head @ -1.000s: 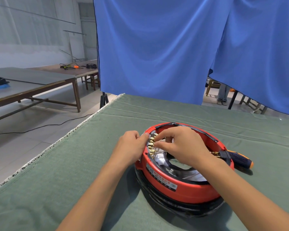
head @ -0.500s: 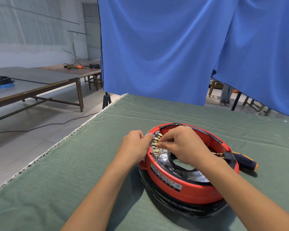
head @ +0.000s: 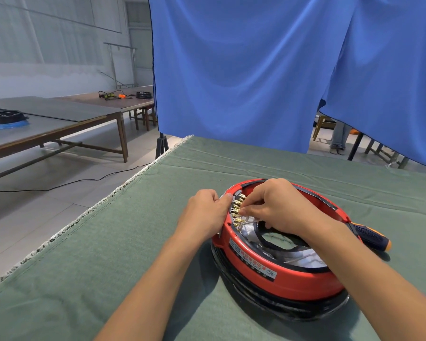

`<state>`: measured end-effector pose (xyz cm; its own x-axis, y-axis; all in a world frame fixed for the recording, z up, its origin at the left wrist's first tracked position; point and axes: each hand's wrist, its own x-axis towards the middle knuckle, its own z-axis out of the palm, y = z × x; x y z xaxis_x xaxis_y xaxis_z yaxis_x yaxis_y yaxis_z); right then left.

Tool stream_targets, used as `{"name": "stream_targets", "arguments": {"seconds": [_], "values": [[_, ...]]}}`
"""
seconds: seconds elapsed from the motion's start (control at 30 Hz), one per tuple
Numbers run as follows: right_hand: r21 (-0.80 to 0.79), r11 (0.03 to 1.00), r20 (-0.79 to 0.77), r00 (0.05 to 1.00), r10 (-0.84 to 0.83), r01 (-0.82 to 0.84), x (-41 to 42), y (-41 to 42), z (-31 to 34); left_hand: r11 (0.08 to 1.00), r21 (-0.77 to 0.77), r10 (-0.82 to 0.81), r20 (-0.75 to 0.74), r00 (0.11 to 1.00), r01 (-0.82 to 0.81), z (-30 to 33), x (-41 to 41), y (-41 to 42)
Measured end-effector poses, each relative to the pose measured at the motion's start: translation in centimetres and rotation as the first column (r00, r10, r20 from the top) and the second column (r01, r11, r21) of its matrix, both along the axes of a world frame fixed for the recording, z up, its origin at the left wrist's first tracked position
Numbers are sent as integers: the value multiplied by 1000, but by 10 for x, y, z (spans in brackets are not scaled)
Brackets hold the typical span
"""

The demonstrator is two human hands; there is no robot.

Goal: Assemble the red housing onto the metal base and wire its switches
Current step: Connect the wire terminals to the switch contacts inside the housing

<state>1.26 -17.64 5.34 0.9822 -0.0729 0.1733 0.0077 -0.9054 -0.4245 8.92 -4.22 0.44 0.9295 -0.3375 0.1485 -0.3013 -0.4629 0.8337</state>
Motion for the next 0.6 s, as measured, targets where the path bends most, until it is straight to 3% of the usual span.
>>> {"name": "stream_targets", "arguments": {"seconds": [0.6], "values": [[-168, 986, -69, 997, -17, 5, 0, 8, 15, 1000, 4, 1, 9, 1000, -1, -2, 2, -1]]}}
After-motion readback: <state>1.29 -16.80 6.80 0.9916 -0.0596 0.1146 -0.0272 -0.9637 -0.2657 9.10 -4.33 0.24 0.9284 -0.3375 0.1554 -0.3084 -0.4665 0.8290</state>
